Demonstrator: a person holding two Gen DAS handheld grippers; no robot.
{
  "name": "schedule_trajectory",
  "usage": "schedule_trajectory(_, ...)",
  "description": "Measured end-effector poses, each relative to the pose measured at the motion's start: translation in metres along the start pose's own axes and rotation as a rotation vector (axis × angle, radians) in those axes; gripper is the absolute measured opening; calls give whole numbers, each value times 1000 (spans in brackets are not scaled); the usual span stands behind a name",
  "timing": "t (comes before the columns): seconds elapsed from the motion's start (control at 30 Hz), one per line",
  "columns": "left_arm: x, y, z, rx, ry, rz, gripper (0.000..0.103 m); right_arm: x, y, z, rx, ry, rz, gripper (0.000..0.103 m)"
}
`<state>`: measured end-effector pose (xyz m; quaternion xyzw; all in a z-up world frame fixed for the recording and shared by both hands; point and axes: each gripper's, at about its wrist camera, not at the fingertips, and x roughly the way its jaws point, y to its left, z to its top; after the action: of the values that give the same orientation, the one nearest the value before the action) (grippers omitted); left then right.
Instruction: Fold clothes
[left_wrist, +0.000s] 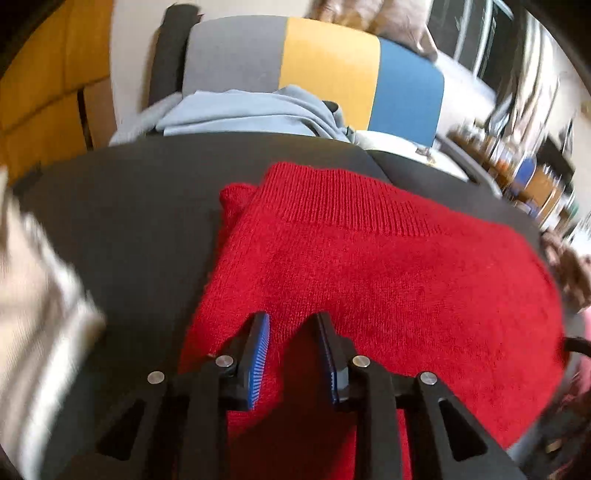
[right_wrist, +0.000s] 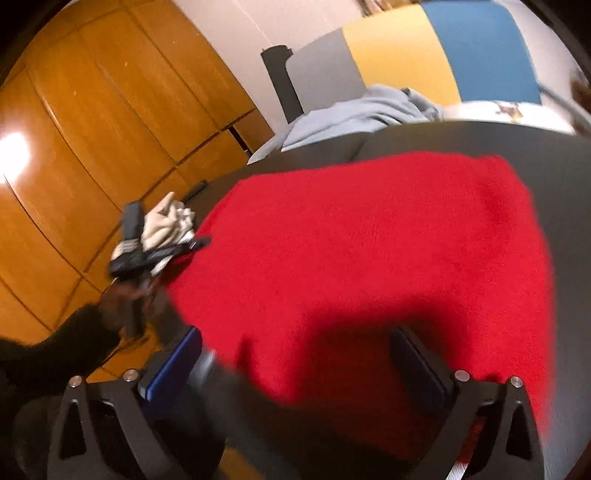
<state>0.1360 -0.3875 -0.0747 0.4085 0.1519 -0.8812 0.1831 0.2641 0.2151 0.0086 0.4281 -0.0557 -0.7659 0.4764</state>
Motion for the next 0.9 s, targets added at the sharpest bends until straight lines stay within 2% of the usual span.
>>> schedule_trajectory(0.1,-9,-4,22,-52,-56,71,26,-35,-23,-20,72,-18,4,103)
schedule_trajectory(0.13,-17,-13,27,-79,-94,47,27,-47,-31,-26,98,-27,4,103)
schedule_trajectory(0.2,-22,-36,36,-80,-138,-50,29,-58,-42,-33,121,-35,16,103)
schedule_trajectory(0.27,-23,-80,38,-6,-143,-172,29,-61,-49,-34,120,-35,38,103)
schedule_trajectory(0.4,-15,-181,25,224,-91,-390,30,-53,-57,-30,96,-14,79,103)
schedule_trajectory(0.5,-4,-243,12,401,-48,-491,30,-38,-63,-24,93,17,114,103)
schedule_trajectory(0.6,9,-288,-6,567,-10,-480,30,-34,-64,-24,94,41,176,103)
schedule_trajectory(0.63,18,-299,-12,601,13,-467,30,-36,-63,-23,100,45,235,103)
schedule_trajectory(0.7,35,-303,-18,580,69,-474,30,-41,-59,-22,98,42,330,103)
schedule_trajectory(0.83,32,-291,-12,493,62,-535,30,-36,-56,-17,99,48,437,103)
schedule_trajectory(0.9,30,-286,-11,490,50,-529,30,-21,-57,-11,105,105,468,103)
